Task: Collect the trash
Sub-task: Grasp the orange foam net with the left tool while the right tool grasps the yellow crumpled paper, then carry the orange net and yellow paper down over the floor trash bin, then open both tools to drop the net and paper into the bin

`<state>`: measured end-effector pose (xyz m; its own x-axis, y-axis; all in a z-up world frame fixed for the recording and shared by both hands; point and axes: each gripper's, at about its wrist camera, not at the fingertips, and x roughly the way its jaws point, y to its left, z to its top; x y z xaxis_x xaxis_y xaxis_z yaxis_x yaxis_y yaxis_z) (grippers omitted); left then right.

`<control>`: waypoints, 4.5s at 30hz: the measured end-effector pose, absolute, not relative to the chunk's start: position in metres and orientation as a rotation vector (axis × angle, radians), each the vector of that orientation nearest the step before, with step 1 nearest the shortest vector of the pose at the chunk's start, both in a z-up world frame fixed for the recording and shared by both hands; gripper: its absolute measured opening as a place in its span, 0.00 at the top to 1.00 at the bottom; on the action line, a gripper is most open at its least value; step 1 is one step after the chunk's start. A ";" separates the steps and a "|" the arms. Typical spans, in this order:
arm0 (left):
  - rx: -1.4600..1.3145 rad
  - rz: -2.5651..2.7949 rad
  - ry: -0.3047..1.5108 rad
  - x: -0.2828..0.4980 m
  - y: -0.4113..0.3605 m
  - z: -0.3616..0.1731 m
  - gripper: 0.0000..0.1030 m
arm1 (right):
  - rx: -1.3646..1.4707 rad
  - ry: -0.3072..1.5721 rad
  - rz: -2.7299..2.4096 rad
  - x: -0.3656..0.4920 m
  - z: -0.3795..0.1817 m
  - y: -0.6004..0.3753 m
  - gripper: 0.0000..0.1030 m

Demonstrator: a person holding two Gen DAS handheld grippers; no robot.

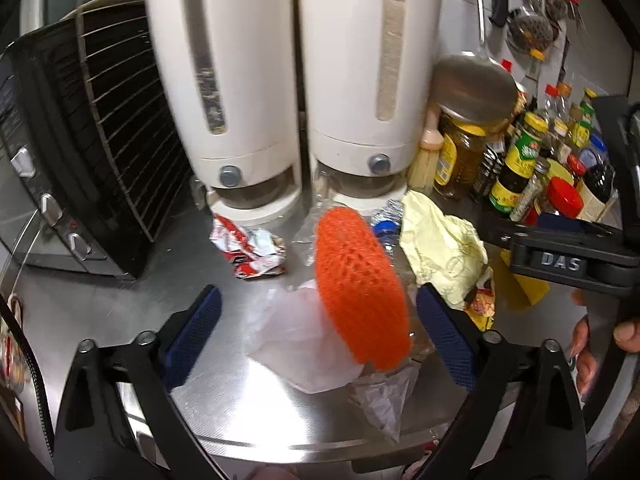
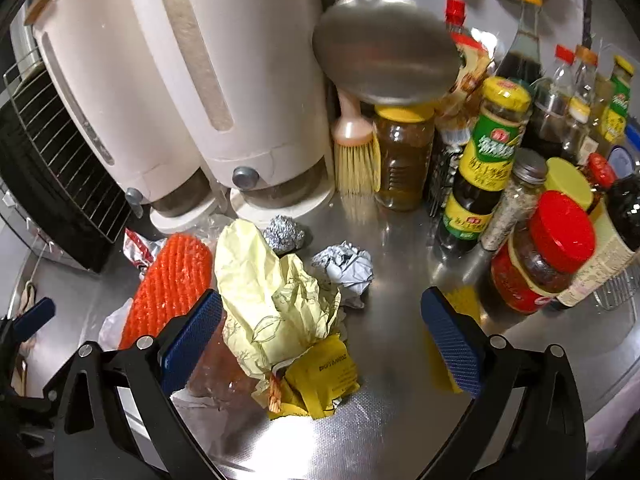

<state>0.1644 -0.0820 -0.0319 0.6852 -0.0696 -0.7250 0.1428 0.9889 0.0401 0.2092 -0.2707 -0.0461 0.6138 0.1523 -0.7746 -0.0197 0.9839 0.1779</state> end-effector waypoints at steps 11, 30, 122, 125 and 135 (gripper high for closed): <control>0.114 -0.158 0.895 0.187 -0.107 -0.059 0.46 | 0.166 0.973 0.174 0.222 -0.067 -0.260 0.40; 0.096 -0.187 0.850 0.191 -0.106 -0.040 0.90 | 0.158 0.861 0.196 0.219 -0.039 -0.262 0.80; -0.025 -0.280 1.202 0.013 -0.100 -0.387 0.08 | 0.221 1.130 0.021 0.028 -0.347 -0.284 0.06; -0.018 -0.268 1.162 0.001 -0.093 -0.358 0.08 | 0.220 1.076 0.032 0.013 -0.308 -0.282 0.06; -0.038 -0.235 1.005 -0.023 -0.060 -0.238 0.08 | 0.190 0.870 0.068 -0.015 -0.183 -0.286 0.05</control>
